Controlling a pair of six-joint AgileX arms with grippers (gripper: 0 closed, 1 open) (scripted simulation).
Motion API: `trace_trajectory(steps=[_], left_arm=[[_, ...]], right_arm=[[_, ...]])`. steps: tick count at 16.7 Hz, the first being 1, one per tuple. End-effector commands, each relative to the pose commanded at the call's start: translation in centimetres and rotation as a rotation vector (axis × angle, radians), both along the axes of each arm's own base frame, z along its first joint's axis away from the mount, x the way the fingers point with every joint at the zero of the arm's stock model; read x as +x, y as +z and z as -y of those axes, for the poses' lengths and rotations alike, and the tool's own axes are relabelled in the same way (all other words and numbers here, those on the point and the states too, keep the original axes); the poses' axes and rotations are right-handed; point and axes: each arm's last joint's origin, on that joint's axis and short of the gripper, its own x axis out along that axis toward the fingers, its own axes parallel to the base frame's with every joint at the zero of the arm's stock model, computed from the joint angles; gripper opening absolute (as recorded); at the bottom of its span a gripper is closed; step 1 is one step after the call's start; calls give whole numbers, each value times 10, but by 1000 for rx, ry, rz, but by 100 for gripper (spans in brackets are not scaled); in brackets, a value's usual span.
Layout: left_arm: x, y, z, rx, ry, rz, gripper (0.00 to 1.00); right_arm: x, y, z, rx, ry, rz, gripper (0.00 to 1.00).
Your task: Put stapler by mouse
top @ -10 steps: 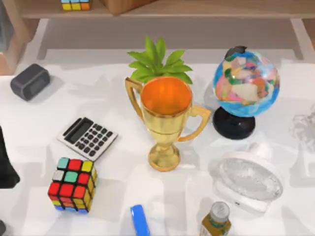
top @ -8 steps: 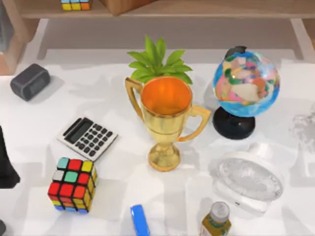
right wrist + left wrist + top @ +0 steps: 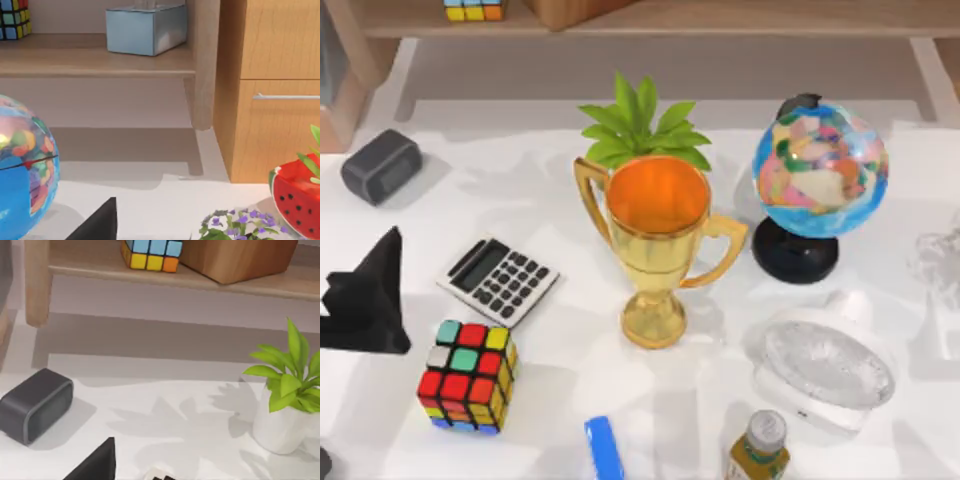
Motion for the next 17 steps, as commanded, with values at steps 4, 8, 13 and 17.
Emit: trace_trajectory(steps=[4, 8, 13, 17], left_arm=[[28, 41, 47, -93, -151, -304, 100], [60, 23, 115, -51, -150, -728, 100], [65, -15, 178, -49, 60, -1110, 100], [53, -52, 204, 64, 250, -1319, 100]], right_arm=[[0, 0, 0, 0, 0, 0, 100], [0, 0, 0, 0, 0, 0, 100], [0, 0, 0, 0, 0, 0, 100], [0, 0, 0, 0, 0, 0, 100]])
